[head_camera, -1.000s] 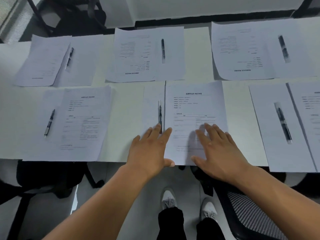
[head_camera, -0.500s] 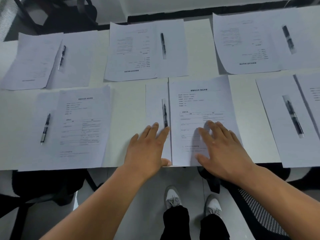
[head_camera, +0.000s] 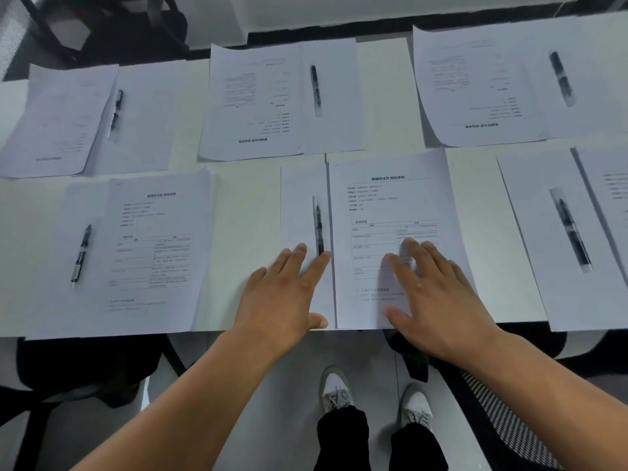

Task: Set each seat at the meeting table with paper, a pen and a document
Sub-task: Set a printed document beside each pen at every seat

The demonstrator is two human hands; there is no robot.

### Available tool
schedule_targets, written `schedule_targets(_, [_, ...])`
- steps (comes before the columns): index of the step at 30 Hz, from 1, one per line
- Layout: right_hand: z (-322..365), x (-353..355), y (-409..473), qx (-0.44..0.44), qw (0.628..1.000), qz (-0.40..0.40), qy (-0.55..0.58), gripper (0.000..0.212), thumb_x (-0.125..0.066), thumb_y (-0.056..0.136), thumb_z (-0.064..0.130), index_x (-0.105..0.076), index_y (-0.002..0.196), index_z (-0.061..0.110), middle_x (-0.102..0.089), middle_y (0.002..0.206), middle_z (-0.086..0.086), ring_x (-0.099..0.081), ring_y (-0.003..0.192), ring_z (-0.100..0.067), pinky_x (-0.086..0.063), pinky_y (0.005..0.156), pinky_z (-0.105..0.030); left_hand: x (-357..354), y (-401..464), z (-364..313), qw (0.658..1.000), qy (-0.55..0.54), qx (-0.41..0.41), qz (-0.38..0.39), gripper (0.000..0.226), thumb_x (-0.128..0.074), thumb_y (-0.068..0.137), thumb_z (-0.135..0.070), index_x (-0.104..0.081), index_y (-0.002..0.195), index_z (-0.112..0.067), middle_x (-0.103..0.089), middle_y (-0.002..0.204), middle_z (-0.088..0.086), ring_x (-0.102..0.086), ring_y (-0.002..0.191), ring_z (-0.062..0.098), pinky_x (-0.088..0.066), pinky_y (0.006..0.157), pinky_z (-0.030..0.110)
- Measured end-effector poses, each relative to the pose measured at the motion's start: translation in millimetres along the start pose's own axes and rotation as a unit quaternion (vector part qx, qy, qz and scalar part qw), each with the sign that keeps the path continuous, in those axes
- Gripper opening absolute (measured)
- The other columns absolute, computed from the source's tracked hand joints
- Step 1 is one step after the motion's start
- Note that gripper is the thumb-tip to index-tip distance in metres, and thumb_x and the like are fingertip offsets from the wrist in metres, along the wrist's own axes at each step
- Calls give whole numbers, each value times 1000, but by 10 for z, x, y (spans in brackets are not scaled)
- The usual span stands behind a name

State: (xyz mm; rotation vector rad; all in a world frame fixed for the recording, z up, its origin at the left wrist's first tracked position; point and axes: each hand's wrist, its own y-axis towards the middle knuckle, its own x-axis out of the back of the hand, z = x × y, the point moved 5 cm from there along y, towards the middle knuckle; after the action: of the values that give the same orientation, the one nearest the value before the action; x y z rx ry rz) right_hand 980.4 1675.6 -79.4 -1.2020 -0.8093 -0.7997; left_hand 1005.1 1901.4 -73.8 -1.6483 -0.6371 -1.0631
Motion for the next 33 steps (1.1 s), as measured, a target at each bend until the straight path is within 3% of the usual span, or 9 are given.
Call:
schedule_targets(13, [-2, -67, -101, 4, 1000, 2, -3, 85, -51, 99, 57, -15, 170, 26, -2, 179, -12, -2, 166, -35, -18, 132, -55, -80, -114, 24, 1000, -20, 5, -6, 97, -64, 104, -57, 4, 172, -41, 4, 184, -2, -4, 170, 24, -27, 133, 48])
schedule_targets(22, [-52, -54, -90, 6, 1000, -10, 10, 84, -52, 97, 56, -20, 169, 26, -7, 179, -12, -7, 166, -35, -23, 131, -56, -61, -84, 32, 1000, -15, 11, 3, 99, -63, 105, -56, 8, 172, -41, 6, 184, -3, -1, 170, 23, -22, 135, 49])
schedule_targets(33, [-127, -13, -23, -1, 1000, -8, 10, 84, -50, 100, 58, -13, 169, 30, 1, 180, -9, 0, 166, -32, -17, 133, -53, 11, 22, 34, 1000, -18, 19, 2, 101, -68, 103, -55, 3, 173, -39, 2, 184, -3, -5, 170, 22, -23, 134, 49])
